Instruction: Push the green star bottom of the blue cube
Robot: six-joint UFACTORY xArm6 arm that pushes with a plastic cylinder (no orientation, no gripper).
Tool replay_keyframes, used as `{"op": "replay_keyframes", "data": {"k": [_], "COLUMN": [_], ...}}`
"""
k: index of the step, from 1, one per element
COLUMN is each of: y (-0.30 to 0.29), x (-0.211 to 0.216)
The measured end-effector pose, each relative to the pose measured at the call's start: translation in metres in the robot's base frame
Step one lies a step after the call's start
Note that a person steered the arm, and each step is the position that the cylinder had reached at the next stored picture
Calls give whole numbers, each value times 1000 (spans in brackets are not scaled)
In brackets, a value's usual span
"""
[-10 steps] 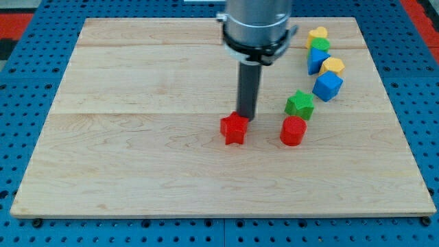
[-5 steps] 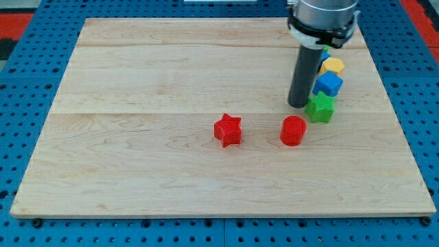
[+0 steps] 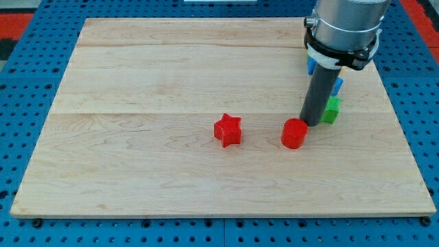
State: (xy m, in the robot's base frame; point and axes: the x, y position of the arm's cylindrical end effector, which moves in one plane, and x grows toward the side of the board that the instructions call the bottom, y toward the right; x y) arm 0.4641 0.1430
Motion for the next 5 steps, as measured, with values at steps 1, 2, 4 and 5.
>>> {"op": "replay_keyframes", "data": {"k": [1, 2, 4, 5], "y": [0, 0, 0, 7], "x": [-1, -6, -18, -20]}}
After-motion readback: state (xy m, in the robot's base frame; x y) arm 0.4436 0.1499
